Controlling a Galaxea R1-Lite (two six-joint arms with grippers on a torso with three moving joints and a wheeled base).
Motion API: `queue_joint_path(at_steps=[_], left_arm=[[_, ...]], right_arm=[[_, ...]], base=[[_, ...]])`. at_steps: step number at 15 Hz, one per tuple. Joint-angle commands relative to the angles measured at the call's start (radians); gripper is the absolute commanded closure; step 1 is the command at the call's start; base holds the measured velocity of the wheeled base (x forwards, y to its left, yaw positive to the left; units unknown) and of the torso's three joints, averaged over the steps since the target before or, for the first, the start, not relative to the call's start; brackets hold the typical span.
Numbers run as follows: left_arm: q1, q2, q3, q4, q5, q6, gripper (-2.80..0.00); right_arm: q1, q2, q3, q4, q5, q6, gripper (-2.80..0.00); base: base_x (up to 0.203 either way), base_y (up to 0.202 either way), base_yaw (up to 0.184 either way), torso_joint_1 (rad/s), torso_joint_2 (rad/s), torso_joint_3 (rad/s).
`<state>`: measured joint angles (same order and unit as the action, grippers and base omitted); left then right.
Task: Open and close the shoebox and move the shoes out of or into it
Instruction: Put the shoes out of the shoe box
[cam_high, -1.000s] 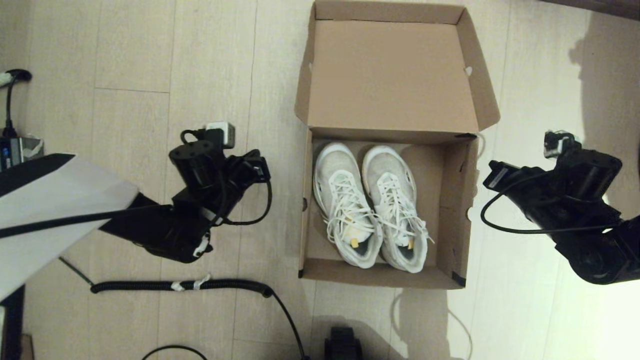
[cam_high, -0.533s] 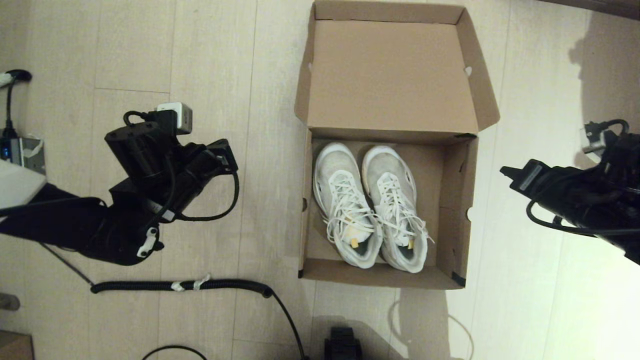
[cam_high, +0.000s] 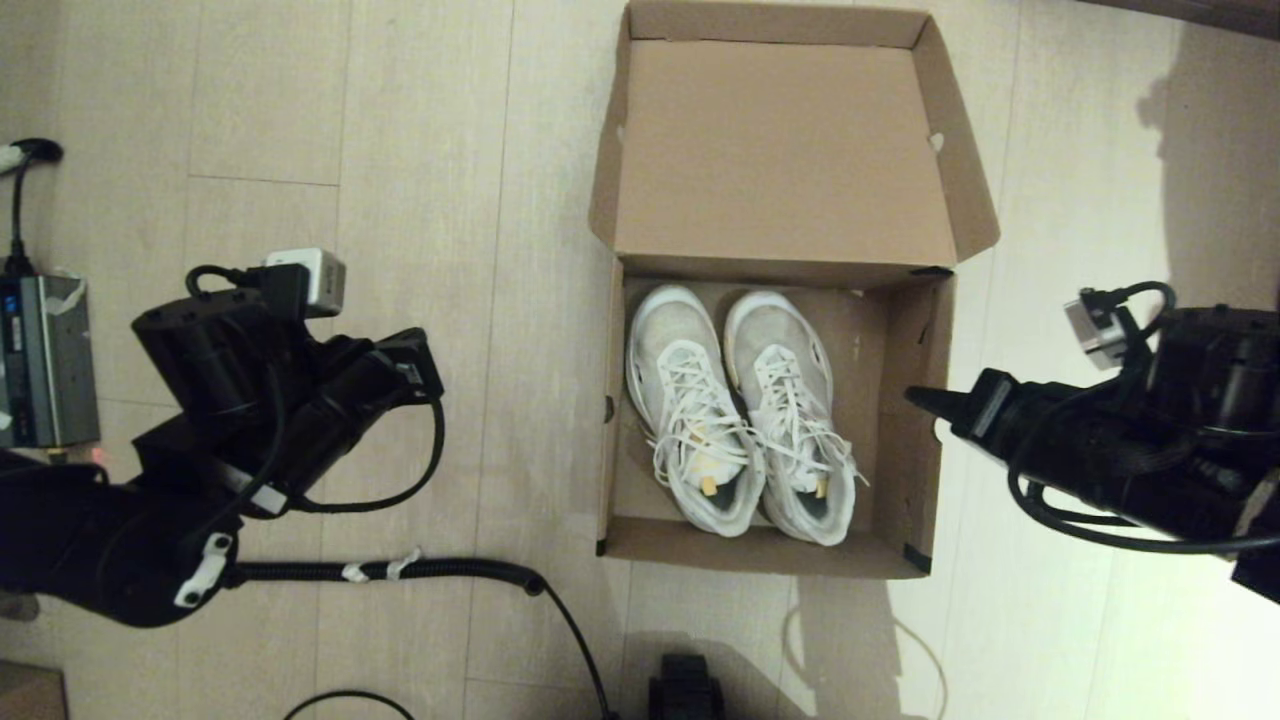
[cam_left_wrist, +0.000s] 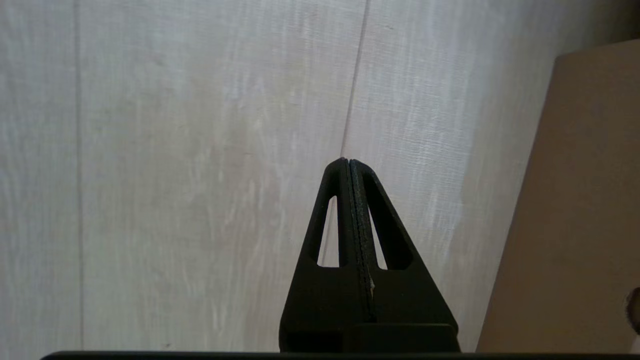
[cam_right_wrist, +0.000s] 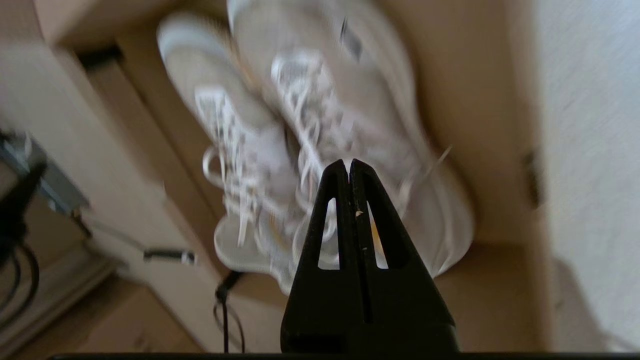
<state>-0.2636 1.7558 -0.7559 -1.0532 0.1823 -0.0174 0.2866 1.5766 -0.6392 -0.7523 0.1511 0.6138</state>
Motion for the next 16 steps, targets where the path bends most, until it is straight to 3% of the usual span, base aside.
queue_joint_path(at_steps=[1, 2, 5, 9, 12, 16], left_arm=[[-0.002, 0.027, -0.047, -0.001, 0.003, 0.001, 0.0], [-0.002, 0.049, -0.085, 0.004, 0.003, 0.004, 0.0], [-0.019, 0.1, -0.135, 0.006, 0.006, 0.02, 0.0], [-0.02, 0.102, -0.131, -0.002, 0.02, 0.022, 0.0], [-0.02, 0.1, -0.131, -0.004, 0.02, 0.024, 0.0], [-0.022, 0.099, -0.129, -0.004, 0.02, 0.024, 0.0]], right_arm=[[0.045, 0.035, 0.013, -0.006, 0.004, 0.004, 0.0], [0.078, 0.035, 0.022, -0.007, 0.004, 0.003, -2.8], [0.18, 0.037, 0.029, -0.014, -0.004, 0.008, -2.8], [0.298, 0.092, 0.035, -0.014, -0.076, 0.001, -2.8], [0.318, 0.188, 0.056, -0.069, -0.117, -0.031, -2.8], [0.318, 0.323, 0.097, -0.284, -0.169, -0.094, -2.8]], base=[[0.0, 0.0, 0.0, 0.0, 0.0, 0.0], [0.0, 0.0, 0.0, 0.0, 0.0, 0.0], [0.0, 0.0, 0.0, 0.0, 0.0, 0.0], [0.0, 0.0, 0.0, 0.0, 0.0, 0.0], [0.0, 0.0, 0.0, 0.0, 0.0, 0.0], [0.0, 0.0, 0.0, 0.0, 0.0, 0.0]])
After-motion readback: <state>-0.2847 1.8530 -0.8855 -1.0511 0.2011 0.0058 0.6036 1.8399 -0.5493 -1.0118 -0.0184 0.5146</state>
